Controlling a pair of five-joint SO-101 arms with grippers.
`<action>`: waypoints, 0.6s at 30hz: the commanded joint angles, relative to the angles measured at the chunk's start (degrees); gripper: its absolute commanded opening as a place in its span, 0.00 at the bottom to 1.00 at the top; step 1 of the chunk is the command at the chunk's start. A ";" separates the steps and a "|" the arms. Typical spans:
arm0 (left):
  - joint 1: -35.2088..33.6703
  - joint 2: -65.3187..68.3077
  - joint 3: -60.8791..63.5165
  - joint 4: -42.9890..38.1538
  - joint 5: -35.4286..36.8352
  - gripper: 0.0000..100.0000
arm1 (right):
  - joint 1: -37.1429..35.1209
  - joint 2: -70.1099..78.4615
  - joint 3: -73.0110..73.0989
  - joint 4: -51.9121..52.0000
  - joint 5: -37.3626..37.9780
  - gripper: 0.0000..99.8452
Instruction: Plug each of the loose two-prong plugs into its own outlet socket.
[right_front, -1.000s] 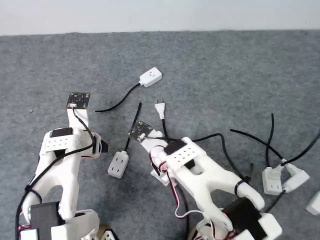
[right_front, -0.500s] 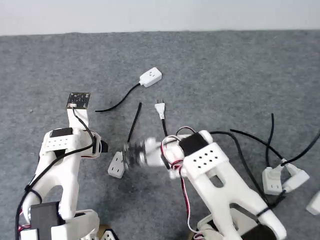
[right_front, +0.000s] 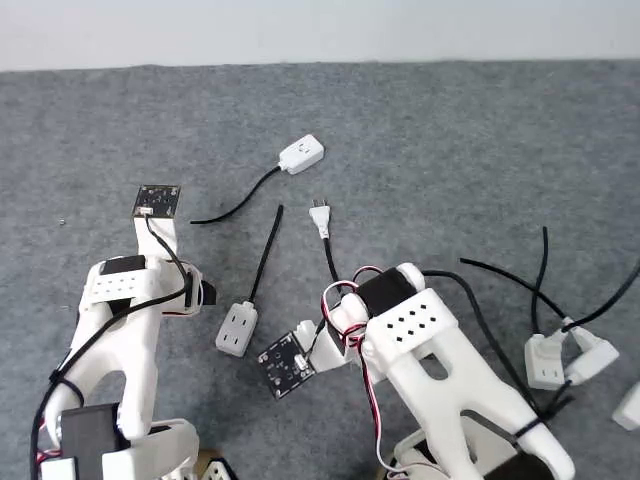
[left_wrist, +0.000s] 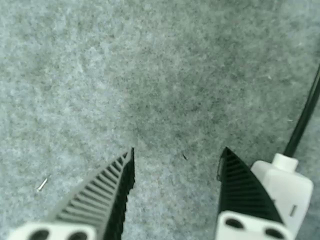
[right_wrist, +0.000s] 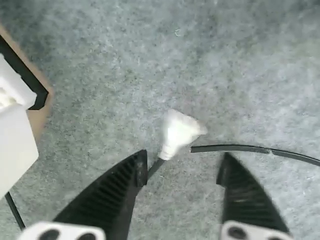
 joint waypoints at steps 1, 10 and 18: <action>-0.44 -0.26 -2.15 -1.14 -0.44 0.26 | -0.48 -2.07 -2.20 -0.48 -1.23 0.25; -0.35 -0.26 -2.15 -1.14 -0.53 0.26 | -4.18 -2.15 -3.43 -0.57 -38.07 0.02; -0.18 -0.26 -2.15 -0.97 -0.53 0.26 | -2.07 -2.07 4.22 -20.00 -80.26 0.03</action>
